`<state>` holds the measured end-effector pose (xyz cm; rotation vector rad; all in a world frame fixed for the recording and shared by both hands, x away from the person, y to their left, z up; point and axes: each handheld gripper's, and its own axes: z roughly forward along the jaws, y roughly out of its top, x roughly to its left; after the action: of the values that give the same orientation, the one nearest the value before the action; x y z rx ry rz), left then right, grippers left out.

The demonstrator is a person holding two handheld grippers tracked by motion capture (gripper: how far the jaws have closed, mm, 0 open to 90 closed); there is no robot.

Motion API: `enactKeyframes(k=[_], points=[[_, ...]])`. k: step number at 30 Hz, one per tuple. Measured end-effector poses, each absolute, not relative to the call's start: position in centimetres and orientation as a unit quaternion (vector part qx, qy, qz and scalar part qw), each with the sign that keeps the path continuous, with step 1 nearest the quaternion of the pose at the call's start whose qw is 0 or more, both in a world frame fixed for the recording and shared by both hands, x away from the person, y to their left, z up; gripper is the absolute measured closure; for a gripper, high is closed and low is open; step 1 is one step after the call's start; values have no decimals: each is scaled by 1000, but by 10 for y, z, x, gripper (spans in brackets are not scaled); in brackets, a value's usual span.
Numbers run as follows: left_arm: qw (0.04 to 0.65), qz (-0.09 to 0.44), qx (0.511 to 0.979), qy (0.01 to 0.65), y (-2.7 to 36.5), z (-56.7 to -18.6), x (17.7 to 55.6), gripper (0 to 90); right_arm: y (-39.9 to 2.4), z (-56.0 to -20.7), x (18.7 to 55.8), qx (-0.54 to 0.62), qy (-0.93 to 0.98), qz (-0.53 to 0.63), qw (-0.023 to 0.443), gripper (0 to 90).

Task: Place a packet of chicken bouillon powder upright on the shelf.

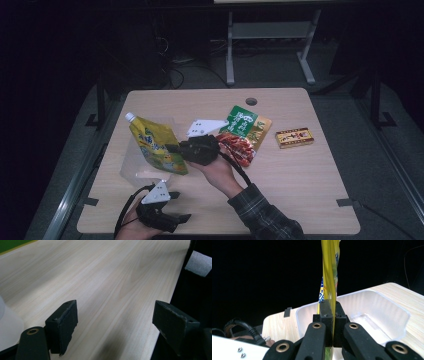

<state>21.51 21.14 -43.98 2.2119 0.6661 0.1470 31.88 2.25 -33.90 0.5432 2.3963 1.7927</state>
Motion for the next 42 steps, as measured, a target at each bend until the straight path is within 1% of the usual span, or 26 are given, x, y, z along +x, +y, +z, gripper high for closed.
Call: enactKeyframes(k=[6, 18, 34, 42], points=[[402, 63, 874, 266, 219, -439, 212, 195, 38, -345, 320, 182, 783, 593, 41, 900], [395, 59, 876, 270, 225, -441, 209, 195, 63, -359, 323, 186, 776, 601, 44, 900], [397, 58, 876, 268, 225, -441, 208, 195, 78, -375, 324, 185, 765, 615, 49, 900], [396, 57, 877, 267, 224, -442, 208, 195, 79, -380, 322, 183, 762, 619, 49, 900]])
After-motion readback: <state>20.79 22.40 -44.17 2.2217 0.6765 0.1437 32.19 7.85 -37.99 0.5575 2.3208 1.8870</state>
